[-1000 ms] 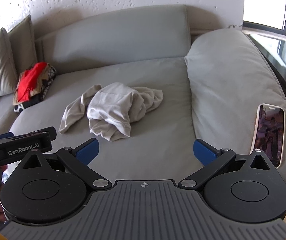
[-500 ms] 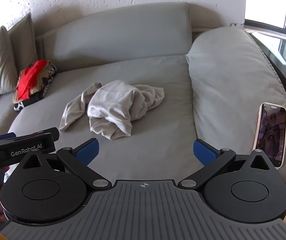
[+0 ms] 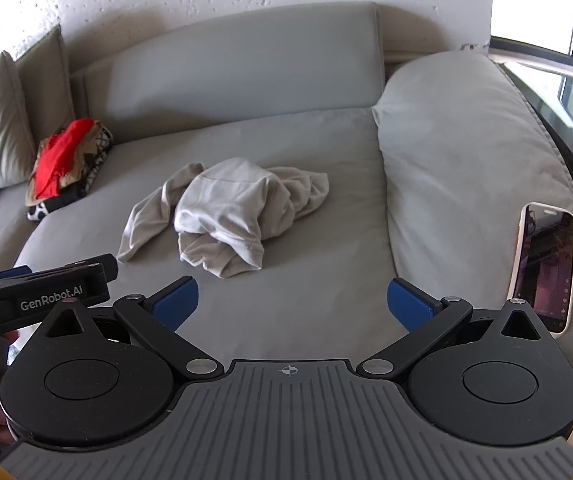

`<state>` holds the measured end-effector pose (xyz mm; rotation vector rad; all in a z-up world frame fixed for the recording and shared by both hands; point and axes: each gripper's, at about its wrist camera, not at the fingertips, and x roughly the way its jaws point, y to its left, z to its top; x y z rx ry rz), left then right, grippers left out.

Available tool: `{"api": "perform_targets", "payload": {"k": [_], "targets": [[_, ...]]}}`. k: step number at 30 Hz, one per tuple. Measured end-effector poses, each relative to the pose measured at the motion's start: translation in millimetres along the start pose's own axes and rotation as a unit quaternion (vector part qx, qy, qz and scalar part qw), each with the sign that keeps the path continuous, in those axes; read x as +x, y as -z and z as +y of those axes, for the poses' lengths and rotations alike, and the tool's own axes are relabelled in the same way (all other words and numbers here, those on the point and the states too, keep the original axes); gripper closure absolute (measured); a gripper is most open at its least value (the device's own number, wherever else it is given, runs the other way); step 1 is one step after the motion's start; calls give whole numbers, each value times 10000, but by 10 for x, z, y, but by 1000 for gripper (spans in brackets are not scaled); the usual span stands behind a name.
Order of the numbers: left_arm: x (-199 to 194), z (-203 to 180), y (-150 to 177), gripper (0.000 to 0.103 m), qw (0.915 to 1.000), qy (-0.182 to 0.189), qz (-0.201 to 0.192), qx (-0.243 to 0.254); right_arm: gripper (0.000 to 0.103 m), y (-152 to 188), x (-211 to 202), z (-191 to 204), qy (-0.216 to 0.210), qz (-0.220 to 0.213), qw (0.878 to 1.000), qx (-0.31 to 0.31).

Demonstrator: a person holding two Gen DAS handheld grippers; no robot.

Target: Fold clothes

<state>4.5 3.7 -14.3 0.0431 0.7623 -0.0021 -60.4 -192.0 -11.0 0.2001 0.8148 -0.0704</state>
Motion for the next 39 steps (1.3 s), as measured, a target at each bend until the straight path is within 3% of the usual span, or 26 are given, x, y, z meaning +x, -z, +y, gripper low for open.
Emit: {"api": "perform_targets", "payload": {"k": [16,23,26,30,33,39], "targets": [[56,37,31,0,9998,16,35,-198,0,7,23,-17,18,11,10000,62],[336,134,137,1,9987,5,486,-179,0,19,152,-44,30,-117,9999,102],[435,227,203,1,9981,157,560,-183,0,-11,311,-26,-243,-56,9997,88],[492,361,194,1,9982,51,424,-409,0,-36,619,3,-749,7,9971,116],[547,443,165,1,9984,30,349,-455,0,-12,916,124,-739,69,9971,-187],[696,726,79,1,9957,-287,226,-847,5,-130,1214,570,-912,-352,9889,-1117]]}}
